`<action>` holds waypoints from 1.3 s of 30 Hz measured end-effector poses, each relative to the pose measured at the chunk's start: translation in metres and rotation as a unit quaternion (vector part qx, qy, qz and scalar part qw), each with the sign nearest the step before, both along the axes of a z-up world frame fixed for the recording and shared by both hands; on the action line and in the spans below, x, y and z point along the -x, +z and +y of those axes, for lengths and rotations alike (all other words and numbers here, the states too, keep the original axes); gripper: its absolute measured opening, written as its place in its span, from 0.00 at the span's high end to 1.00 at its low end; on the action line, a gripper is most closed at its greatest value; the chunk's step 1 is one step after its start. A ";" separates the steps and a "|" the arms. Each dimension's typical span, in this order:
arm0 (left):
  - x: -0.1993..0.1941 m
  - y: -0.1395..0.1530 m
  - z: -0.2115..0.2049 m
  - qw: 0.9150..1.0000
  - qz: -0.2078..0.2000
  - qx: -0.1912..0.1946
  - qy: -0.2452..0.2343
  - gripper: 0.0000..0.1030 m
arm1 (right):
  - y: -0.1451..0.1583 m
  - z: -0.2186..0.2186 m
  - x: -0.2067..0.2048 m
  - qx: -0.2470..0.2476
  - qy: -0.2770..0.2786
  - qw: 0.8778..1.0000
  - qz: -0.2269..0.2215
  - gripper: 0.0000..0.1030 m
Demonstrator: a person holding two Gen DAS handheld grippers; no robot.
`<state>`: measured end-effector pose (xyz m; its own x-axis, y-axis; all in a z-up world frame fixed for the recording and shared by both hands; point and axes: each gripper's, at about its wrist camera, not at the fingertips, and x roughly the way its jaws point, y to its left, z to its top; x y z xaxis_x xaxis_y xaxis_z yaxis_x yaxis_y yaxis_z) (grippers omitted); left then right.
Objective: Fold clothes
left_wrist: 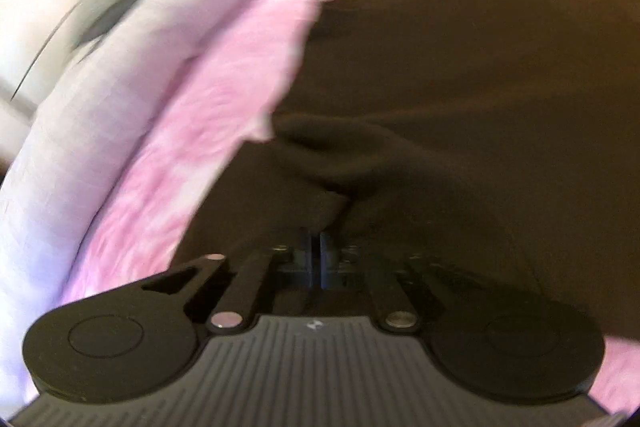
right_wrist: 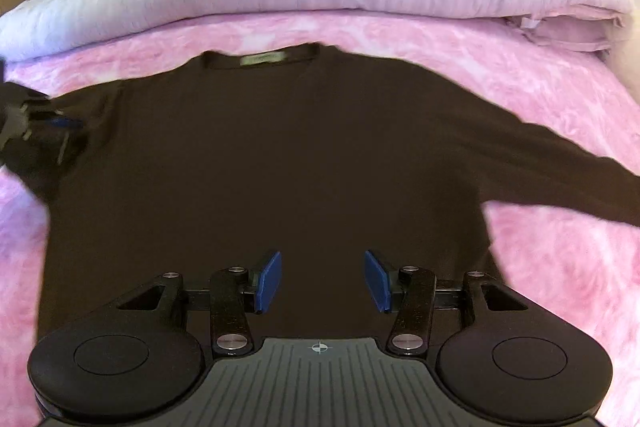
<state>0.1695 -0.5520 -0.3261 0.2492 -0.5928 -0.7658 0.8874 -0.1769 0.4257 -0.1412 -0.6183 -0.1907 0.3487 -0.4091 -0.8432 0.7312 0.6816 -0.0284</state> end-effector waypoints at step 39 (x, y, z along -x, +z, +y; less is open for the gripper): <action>-0.177 0.082 0.349 0.790 0.161 0.182 0.563 0.94 | -0.008 0.125 -0.109 -0.063 0.161 0.985 0.006 0.51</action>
